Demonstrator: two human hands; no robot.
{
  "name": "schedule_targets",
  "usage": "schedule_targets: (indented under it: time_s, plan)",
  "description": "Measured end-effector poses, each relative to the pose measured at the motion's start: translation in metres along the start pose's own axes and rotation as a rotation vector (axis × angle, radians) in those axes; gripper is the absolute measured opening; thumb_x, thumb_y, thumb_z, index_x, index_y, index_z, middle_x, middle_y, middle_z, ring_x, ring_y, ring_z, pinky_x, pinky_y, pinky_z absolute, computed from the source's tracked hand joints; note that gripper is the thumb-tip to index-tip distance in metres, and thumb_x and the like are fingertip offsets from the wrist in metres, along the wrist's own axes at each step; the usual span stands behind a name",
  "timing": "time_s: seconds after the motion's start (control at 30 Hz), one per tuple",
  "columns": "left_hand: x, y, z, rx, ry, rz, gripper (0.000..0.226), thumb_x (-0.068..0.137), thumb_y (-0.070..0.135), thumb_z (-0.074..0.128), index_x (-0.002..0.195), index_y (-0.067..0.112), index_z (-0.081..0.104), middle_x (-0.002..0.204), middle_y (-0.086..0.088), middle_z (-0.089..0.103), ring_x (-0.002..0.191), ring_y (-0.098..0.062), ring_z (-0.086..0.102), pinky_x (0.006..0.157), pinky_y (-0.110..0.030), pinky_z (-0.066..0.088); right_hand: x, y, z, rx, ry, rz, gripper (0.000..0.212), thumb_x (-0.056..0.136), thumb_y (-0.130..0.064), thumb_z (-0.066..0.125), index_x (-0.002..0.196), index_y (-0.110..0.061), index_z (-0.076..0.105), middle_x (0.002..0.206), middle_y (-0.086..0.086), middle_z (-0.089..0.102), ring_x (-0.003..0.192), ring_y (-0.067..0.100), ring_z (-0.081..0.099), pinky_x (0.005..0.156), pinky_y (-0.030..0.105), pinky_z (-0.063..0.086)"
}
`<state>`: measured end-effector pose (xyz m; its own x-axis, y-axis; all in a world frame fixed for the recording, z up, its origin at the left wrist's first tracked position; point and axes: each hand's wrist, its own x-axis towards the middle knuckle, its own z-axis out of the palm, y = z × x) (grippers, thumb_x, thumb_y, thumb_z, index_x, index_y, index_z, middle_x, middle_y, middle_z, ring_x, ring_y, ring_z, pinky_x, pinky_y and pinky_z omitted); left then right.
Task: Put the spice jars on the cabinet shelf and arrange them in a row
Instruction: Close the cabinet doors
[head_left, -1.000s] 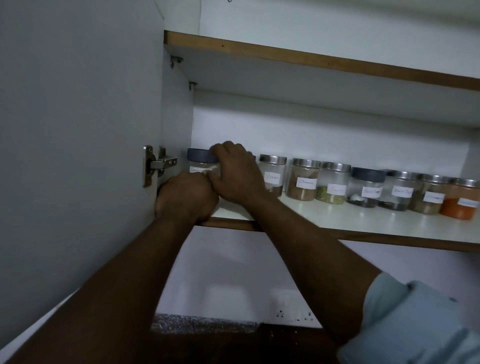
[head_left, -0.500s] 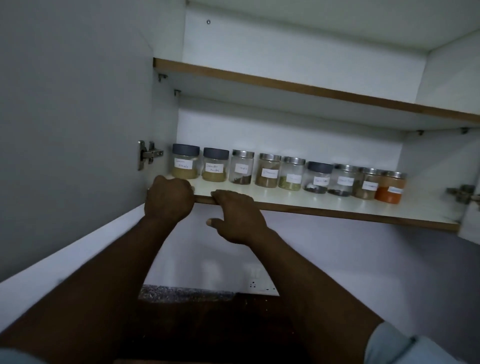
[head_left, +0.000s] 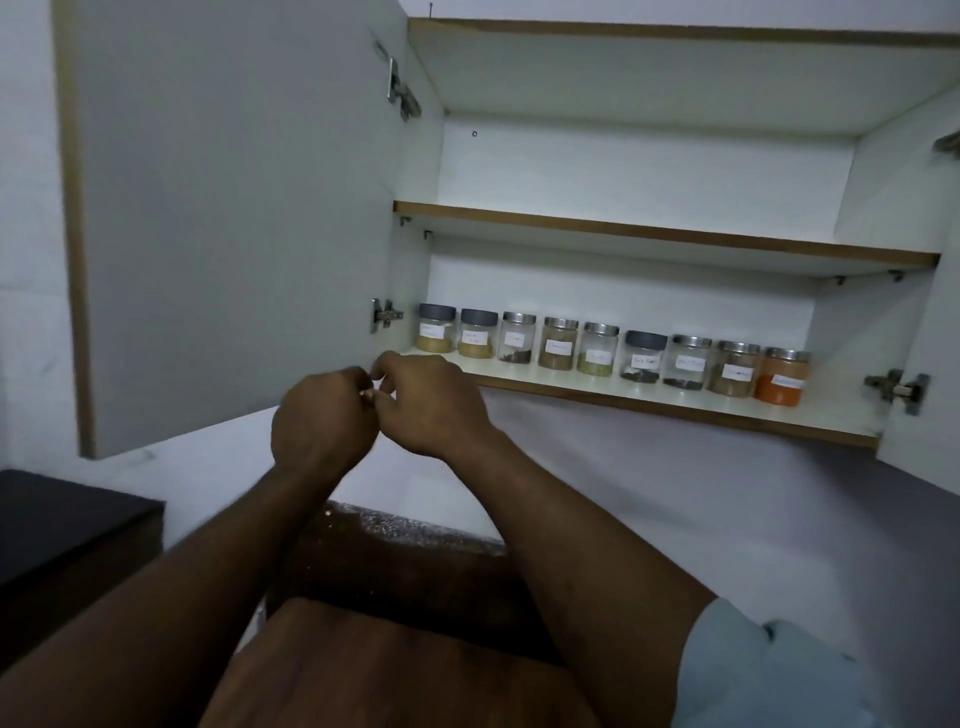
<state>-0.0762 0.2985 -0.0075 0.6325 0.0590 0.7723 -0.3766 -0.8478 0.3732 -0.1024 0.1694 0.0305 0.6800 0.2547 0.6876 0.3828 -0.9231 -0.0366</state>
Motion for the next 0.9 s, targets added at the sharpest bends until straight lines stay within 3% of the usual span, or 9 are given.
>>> schedule_targets:
  time_s: [0.17, 0.3, 0.43, 0.53, 0.67, 0.77, 0.9]
  plan:
    - [-0.018, -0.013, -0.075, 0.059, 0.226, 0.036, 0.018, 0.089, 0.016, 0.061, 0.101, 0.016, 0.075, 0.079, -0.013, 0.071, 0.083, -0.035, 0.061, 0.058, -0.036, 0.045, -0.002, -0.059, -0.036, 0.049, 0.072, -0.045, 0.035, 0.093, -0.049, 0.059, 0.119, -0.027, 0.066, 0.102, -0.009, 0.074, 0.096, 0.020, 0.067, 0.075, 0.034, 0.054]
    - [-0.023, -0.026, -0.119, 0.177, 0.406, 0.153, 0.028, 0.085, 0.014, 0.059, 0.112, 0.015, 0.067, 0.109, -0.009, 0.066, 0.096, -0.035, 0.052, 0.073, -0.043, 0.039, 0.001, -0.100, -0.053, 0.101, 0.118, -0.068, 0.034, 0.096, -0.048, 0.058, 0.121, -0.026, 0.066, 0.104, -0.008, 0.076, 0.096, 0.018, 0.068, 0.075, 0.032, 0.054]
    - [-0.020, -0.040, -0.151, 0.119, 0.551, -0.150, 0.056, 0.079, 0.022, 0.064, 0.131, 0.023, 0.043, 0.131, -0.011, 0.045, 0.117, -0.035, 0.043, 0.091, -0.046, 0.037, 0.005, -0.130, -0.054, 0.106, 0.091, -0.071, 0.036, 0.098, -0.047, 0.057, 0.125, -0.024, 0.064, 0.113, -0.006, 0.074, 0.102, 0.020, 0.067, 0.083, 0.036, 0.055]
    - [-0.015, -0.060, -0.160, -0.085, 0.429, -0.390, 0.060, 0.090, 0.035, 0.057, 0.142, 0.014, 0.036, 0.141, -0.019, 0.043, 0.127, -0.039, 0.042, 0.101, -0.052, 0.039, 0.005, -0.146, -0.047, 0.142, 0.072, -0.058, 0.042, 0.098, -0.048, 0.056, 0.132, -0.025, 0.060, 0.126, -0.006, 0.070, 0.109, 0.019, 0.066, 0.089, 0.040, 0.054]
    - [-0.013, -0.089, -0.154, -0.434, 0.108, -0.379, 0.043, 0.104, 0.043, 0.038, 0.130, 0.012, 0.051, 0.127, -0.014, 0.062, 0.113, -0.039, 0.058, 0.092, -0.049, 0.047, 0.002, -0.161, -0.030, 0.179, 0.074, -0.006, 0.049, 0.099, -0.052, 0.054, 0.140, -0.026, 0.052, 0.137, -0.005, 0.064, 0.116, 0.021, 0.064, 0.092, 0.040, 0.054]
    - [-0.017, -0.098, -0.154, -0.413, 0.172, -0.326, 0.044, 0.105, 0.047, 0.031, 0.128, 0.020, 0.059, 0.120, -0.009, 0.068, 0.106, -0.035, 0.061, 0.087, -0.043, 0.045, -0.004, -0.170, -0.023, 0.206, 0.121, 0.050, 0.054, 0.100, -0.058, 0.047, 0.144, -0.027, 0.048, 0.141, -0.004, 0.061, 0.118, 0.022, 0.065, 0.093, 0.042, 0.055]
    - [-0.021, -0.087, -0.149, -0.385, 0.155, -0.219, 0.038, 0.101, 0.045, 0.041, 0.120, 0.026, 0.068, 0.110, -0.007, 0.074, 0.095, -0.029, 0.064, 0.078, -0.034, 0.044, -0.013, -0.174, -0.030, 0.228, 0.255, 0.125, 0.054, 0.101, -0.062, 0.039, 0.142, -0.028, 0.049, 0.133, -0.006, 0.066, 0.109, 0.018, 0.068, 0.088, 0.041, 0.056]
